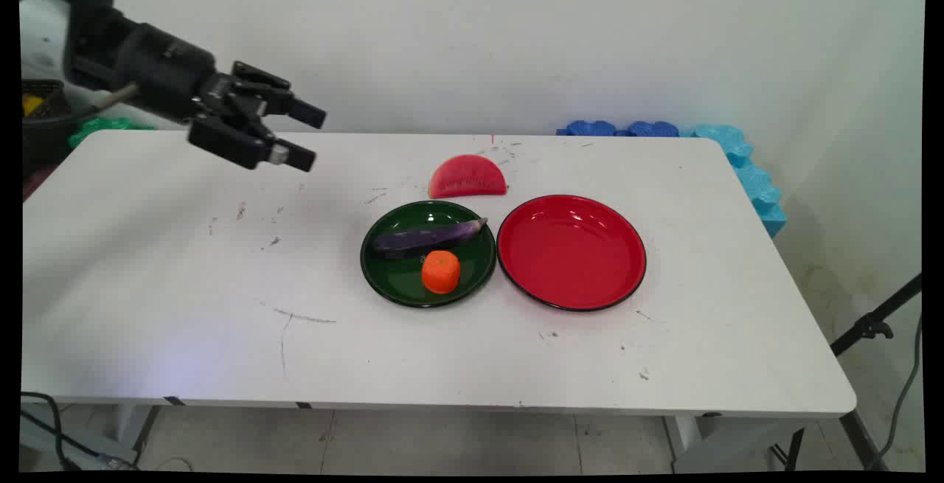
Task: Pick up the eggplant from the green plate
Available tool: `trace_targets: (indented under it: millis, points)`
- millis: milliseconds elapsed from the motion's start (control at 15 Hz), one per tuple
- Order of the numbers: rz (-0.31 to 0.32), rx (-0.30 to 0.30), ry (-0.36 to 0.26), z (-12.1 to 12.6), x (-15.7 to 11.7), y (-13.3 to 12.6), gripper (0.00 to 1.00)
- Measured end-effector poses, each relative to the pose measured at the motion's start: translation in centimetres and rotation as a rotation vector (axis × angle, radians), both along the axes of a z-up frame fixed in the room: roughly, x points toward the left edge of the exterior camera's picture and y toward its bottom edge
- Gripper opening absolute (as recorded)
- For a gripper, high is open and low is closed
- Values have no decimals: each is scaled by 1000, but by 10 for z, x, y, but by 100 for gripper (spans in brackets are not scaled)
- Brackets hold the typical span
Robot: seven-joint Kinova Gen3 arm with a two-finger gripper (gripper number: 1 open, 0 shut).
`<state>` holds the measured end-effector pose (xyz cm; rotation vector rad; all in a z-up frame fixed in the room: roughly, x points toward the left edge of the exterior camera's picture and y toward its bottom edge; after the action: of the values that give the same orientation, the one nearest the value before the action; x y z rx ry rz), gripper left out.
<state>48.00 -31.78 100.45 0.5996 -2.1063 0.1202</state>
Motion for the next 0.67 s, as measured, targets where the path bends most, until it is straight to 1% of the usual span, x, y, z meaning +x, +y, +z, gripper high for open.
trace_targets:
  millis: [133,333,533,667]
  points:
    - [7,0,-22,-4,-16,-10,100]
    - [32,12,-95,-15,-44,-35,100]
    - [78,45,-207,-31,-70,-66,100]
    - [100,71,-275,-44,-81,-81,100]
